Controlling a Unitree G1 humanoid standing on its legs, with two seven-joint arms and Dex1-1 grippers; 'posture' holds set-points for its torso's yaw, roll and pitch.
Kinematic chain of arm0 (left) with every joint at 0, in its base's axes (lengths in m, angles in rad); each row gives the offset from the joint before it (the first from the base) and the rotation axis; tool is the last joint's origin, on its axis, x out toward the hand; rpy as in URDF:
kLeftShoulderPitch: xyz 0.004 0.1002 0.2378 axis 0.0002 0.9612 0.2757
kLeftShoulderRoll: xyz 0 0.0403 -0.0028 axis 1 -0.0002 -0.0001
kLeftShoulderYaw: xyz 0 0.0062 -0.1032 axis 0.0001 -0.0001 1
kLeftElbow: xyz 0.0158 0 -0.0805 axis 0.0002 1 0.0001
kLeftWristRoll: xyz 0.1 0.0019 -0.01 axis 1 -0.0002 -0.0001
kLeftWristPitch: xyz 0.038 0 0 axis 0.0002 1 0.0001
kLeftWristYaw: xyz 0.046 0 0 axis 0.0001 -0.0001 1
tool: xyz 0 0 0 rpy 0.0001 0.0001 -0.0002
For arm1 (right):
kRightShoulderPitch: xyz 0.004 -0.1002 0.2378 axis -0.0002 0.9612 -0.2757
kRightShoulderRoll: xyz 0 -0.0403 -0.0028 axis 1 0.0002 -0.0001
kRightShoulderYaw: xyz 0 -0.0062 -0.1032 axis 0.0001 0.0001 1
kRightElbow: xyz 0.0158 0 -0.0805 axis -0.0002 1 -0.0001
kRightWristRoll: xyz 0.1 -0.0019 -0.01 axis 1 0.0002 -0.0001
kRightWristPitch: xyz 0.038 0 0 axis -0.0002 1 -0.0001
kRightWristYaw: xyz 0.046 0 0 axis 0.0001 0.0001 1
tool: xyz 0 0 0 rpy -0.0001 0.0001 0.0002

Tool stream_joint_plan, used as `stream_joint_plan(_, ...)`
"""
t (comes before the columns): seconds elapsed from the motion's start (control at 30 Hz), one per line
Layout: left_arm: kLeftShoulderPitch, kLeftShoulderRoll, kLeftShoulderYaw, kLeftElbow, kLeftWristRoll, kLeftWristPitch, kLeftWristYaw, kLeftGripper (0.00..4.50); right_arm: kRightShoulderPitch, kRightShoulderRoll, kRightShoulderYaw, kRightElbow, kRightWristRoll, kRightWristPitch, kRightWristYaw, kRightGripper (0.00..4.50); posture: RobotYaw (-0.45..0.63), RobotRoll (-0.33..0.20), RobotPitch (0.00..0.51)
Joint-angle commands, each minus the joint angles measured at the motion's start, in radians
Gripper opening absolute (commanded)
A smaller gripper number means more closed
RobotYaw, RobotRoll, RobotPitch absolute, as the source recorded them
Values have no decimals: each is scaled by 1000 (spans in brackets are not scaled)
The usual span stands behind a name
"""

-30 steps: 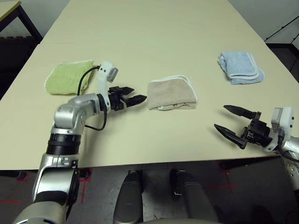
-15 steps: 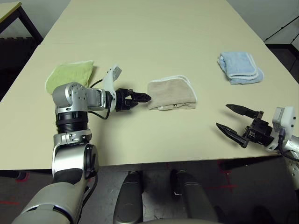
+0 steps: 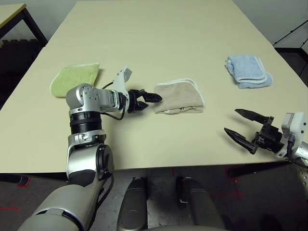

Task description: Fold the towel and set it aside.

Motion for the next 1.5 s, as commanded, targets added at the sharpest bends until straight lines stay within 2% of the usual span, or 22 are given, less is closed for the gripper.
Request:
stream_joint_plan(0.03, 5, -48, -7, 30, -1, 26, 23, 4469, 13, -11, -21, -16, 3, 1, -4, 4500, 14, 0, 167)
stream_joint_plan(0.33, 14, -102, -9, 48, 19, -8, 41, 4469, 21, -10, -19, -30, 5, 8, -15, 4500, -1, 0, 174)
stream_joint_plan(0.73, 20, -99, -30, 74, 18, -51, 37, 4469, 32, -12, -22, -45, 7, 15, -23, 4500, -10, 0, 182)
stream_joint_plan(0.87, 30, -36, -56, 25, 2, -59, 0, 4469, 53, -4, -43, -86, 25, 46, -64, 4500, 5, 0, 183)
stream_joint_plan(0.97, 96, 75, -182, -111, -17, -131, -105, 4469, 71, -4, -48, -118, 38, 76, -76, 4500, 13, 0, 185)
stream_joint_plan(1.03, 176, 171, -248, -266, -7, -310, -218, 4469, 80, -5, -49, -126, 38, 86, -76, 4500, 34, 0, 185)
stream_joint_plan(1.1, 220, 208, -246, -331, -30, -370, -258, 4469, 81, -5, -46, -128, 37, 94, -75, 4500, 45, 0, 185)
stream_joint_plan(1.2, 322, 285, -289, -410, 27, -597, -332, 4469, 54, 1, -28, -112, 23, 95, -78, 4500, 73, 0, 186)
stream_joint_plan(1.27, 365, 304, -277, -432, 37, -717, -367, 4469, 32, 6, -21, -102, 16, 100, -85, 4500, 84, 0, 183)
stream_joint_plan(1.37, 430, 298, -233, -449, 86, -1008, -389, 4469, 9, 12, -13, -99, 11, 107, -89, 4500, 91, 0, 181)
stream_joint_plan(1.5, 486, 369, -271, -435, 117, -1151, -491, 4469, -24, 18, -13, -85, 3, 114, -109, 4500, 106, 0, 181)
